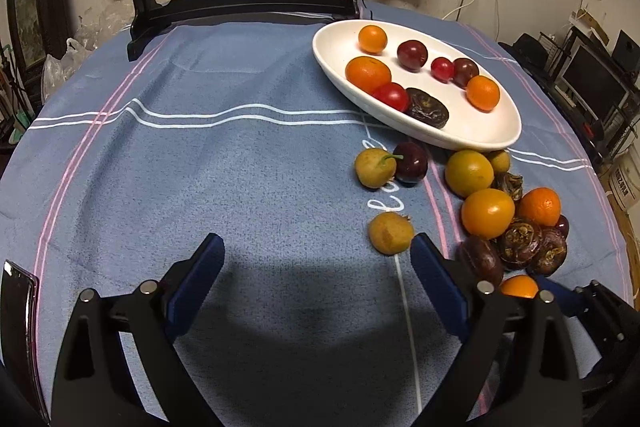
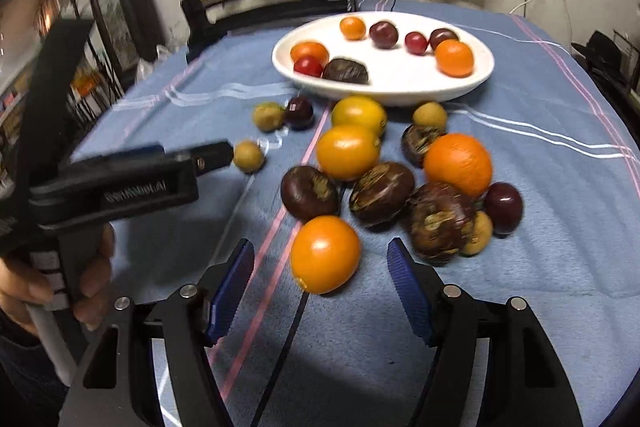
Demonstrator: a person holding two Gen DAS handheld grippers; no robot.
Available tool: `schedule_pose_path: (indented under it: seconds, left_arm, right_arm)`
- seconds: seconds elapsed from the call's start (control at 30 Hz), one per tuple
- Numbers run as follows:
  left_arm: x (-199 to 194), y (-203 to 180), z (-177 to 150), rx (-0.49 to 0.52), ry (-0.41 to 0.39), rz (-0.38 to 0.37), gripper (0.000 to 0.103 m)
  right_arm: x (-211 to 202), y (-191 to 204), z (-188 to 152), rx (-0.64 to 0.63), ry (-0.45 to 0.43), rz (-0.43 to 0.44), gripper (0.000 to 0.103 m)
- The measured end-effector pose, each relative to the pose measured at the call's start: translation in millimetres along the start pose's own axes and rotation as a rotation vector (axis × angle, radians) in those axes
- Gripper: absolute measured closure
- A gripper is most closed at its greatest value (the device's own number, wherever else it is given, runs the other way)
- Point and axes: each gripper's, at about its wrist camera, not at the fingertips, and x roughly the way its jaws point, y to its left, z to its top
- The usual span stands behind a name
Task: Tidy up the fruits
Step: 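Grasp another orange with the right tool while the left tool grasps a small yellow fruit, then carry the orange and yellow fruit over the plate and open both tools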
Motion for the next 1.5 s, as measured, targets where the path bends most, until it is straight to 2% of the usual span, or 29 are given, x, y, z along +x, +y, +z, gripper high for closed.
schedule_pose_path:
  seconds: [0.03,0.1,0.37,0.5,0.63,0.73,0.77,0.8,0.87,1.03,1.2,1.33,1.5]
  left_arm:
    - [0,-1,0,0.007,-0.002,0.001,0.011]
    - [1,-4,-1,0.02,-0.004,0.003,0.011]
    - [6,-15,-5,0.063,-0.01,-0.007,0.012]
    - [12,-20,-5,0.077,-0.011,0.002,0.027]
    - [20,-24,-2,0.068,0.012,-0.014,0.032]
    - [21,-35,-2,0.118,0.008,0.013,0.055]
    - [21,-38,-2,0.129,0.006,0.011,0.068]
    - [20,-41,-3,0.148,0.002,-0.012,0.077]
    - [18,-41,-5,0.154,0.003,-0.015,0.077]
    - [9,-30,-4,0.094,0.045,-0.068,0.077]
    - [-16,-31,8,0.096,0.014,-0.121,0.077]
    - [-21,-40,30,0.12,-0.011,-0.125,0.077]
    - [-11,-53,67,0.117,-0.019,-0.118,0.077]
  right_arm:
    - [0,2,-1,-0.013,-0.005,-0.011,0.05]
    - [-3,-1,-1,-0.007,-0.012,0.01,0.068]
    - [-9,-17,-3,0.057,-0.009,0.004,0.068]
    - [-12,-19,-4,0.078,-0.004,0.032,0.068]
    - [-15,-19,-5,0.08,-0.014,0.05,0.068]
    - [-13,-18,-5,0.08,-0.009,0.049,0.068]
    - [-12,-19,-6,0.079,-0.006,0.045,0.068]
    - [-11,-19,-6,0.08,-0.002,0.044,0.068]
    - [-11,-20,-6,0.086,-0.001,0.049,0.068]
    - [-16,-29,-5,0.126,-0.03,0.074,0.068]
    - [-38,-39,4,0.201,-0.111,0.132,0.068]
    - [-52,-40,31,0.178,-0.155,0.126,0.068]
    - [-40,-47,75,0.142,-0.155,0.068,0.068]
